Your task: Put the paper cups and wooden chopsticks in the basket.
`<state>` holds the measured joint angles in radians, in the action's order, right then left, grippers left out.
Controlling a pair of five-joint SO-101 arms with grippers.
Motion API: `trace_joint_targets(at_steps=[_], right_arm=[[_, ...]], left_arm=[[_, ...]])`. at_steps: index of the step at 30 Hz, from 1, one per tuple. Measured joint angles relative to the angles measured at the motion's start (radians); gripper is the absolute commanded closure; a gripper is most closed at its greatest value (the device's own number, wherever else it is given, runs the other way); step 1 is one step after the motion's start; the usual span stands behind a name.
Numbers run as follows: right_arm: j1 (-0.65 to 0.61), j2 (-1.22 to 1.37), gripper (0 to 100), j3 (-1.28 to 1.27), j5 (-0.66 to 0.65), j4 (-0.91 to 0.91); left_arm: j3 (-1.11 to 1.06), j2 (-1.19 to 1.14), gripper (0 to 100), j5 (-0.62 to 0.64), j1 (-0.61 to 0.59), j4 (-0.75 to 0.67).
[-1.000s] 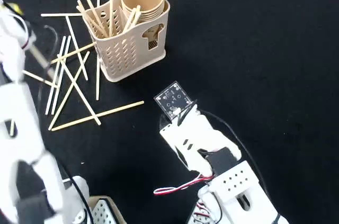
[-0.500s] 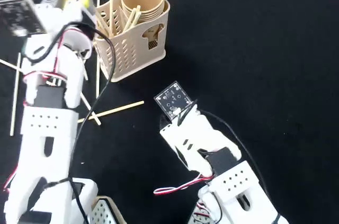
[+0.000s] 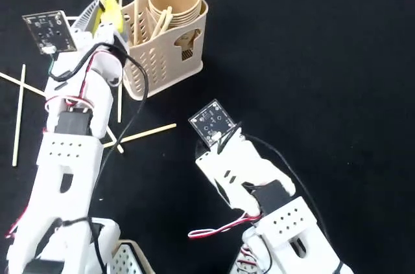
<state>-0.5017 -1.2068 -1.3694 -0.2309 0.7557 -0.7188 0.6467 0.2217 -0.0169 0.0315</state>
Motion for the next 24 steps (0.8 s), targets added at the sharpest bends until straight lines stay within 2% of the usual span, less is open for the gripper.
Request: trace_joint_targets(at_steps=[4,7,10,14,19,24], right_arm=[[0.0,0.0,98.3,0.0,0.0,0.0],[0.0,0.0,98.3,0.0,0.0,0.0],[0.0,0.0,98.3,0.0,0.0,0.0],[0.0,0.0,98.3,0.0,0.0,0.0],[0.0,0.0,98.3,0.0,0.0,0.0],[0.0,0.0,98.3,0.0,0.0,0.0]], left_arm=[[0.006,0.101,79,0.0,0.003,0.184],[0.072,0.175,79,-0.015,-0.018,0.388],[0.204,0.198,79,-0.043,-0.106,0.609],[0.373,0.129,79,-0.095,-0.279,0.876],[0.476,-0.095,79,-0.199,-0.474,1.03],[0.534,-0.379,79,-0.281,-0.614,1.054]])
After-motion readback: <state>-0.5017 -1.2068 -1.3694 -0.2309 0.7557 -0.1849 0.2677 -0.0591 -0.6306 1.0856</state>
